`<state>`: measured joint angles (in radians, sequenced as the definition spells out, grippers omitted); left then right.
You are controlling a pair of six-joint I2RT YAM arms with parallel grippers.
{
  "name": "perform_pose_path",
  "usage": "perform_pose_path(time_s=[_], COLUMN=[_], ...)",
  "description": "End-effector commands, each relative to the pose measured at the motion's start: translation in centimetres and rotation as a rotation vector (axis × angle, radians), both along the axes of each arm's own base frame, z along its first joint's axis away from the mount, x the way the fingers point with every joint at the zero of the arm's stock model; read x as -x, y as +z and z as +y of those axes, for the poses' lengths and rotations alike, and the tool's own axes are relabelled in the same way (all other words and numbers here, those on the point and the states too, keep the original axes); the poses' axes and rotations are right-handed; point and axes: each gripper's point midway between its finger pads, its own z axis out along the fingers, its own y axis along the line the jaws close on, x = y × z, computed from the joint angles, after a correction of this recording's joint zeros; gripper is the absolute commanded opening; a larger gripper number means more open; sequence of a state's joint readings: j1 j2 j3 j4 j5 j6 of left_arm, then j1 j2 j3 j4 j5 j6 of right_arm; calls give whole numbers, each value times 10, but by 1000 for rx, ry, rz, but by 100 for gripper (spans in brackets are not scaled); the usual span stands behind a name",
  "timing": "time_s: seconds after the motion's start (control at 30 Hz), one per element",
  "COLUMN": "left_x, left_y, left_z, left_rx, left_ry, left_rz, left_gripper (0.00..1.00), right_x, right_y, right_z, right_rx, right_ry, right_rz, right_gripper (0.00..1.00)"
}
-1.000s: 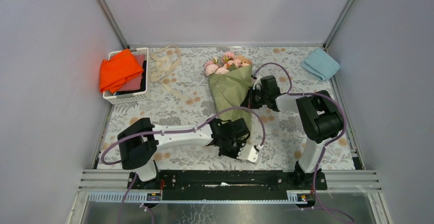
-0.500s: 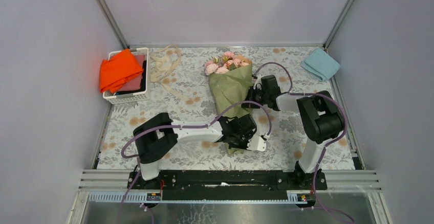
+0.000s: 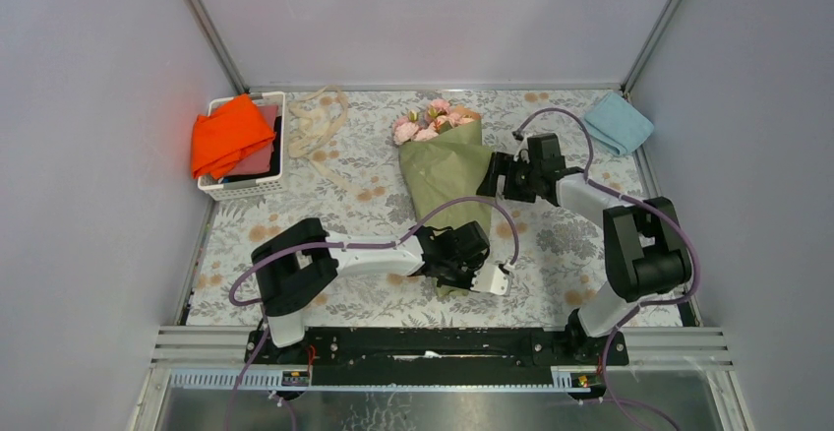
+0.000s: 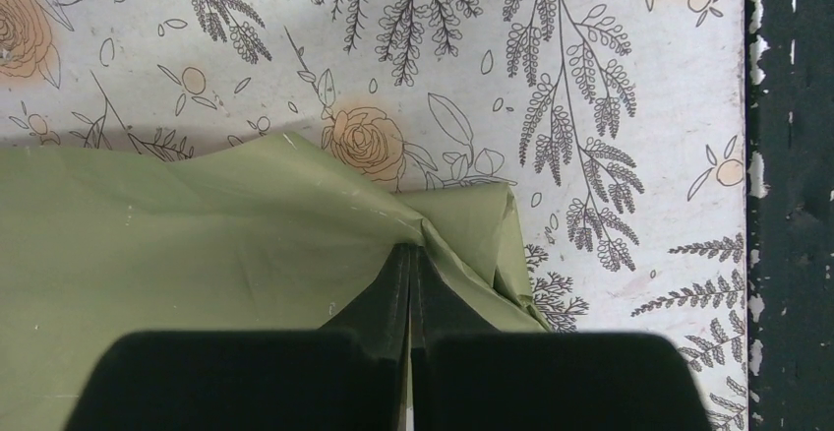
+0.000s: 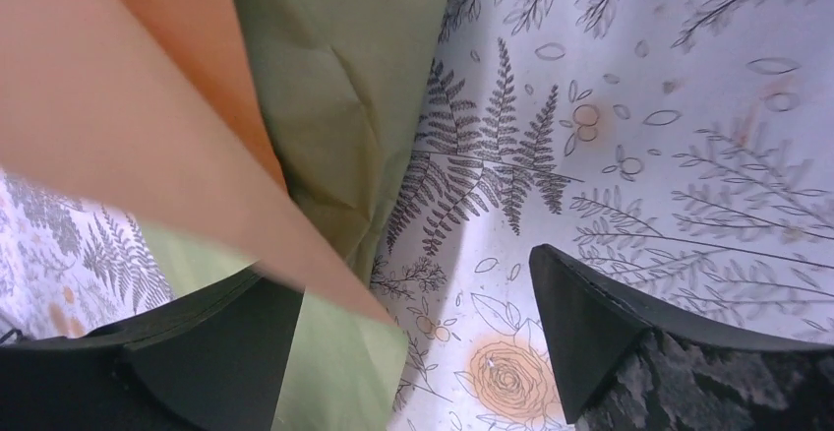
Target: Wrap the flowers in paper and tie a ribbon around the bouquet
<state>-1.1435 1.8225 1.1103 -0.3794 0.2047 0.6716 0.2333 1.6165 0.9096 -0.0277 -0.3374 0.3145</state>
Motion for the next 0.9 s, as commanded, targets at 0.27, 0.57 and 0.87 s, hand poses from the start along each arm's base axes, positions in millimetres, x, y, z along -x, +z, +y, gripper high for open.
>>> perform_pose_path(time_s=[0.27, 0.57, 0.87], left_x=[21, 5, -123], left_y=[-51, -37, 111], left_z=[38, 39, 54], left_rx=[-157, -131, 200], left_ry=[-17, 8, 465], left_rz=[106, 95, 216], left_gripper=[0, 0, 73], right_x=[-26, -26, -26], right_y=[-53, -39, -31], right_z=[38, 54, 45], right_rx=[-200, -377, -355], right_ry=[115, 129, 79], right_rz=[107, 79, 56], right_gripper=[84, 0, 0])
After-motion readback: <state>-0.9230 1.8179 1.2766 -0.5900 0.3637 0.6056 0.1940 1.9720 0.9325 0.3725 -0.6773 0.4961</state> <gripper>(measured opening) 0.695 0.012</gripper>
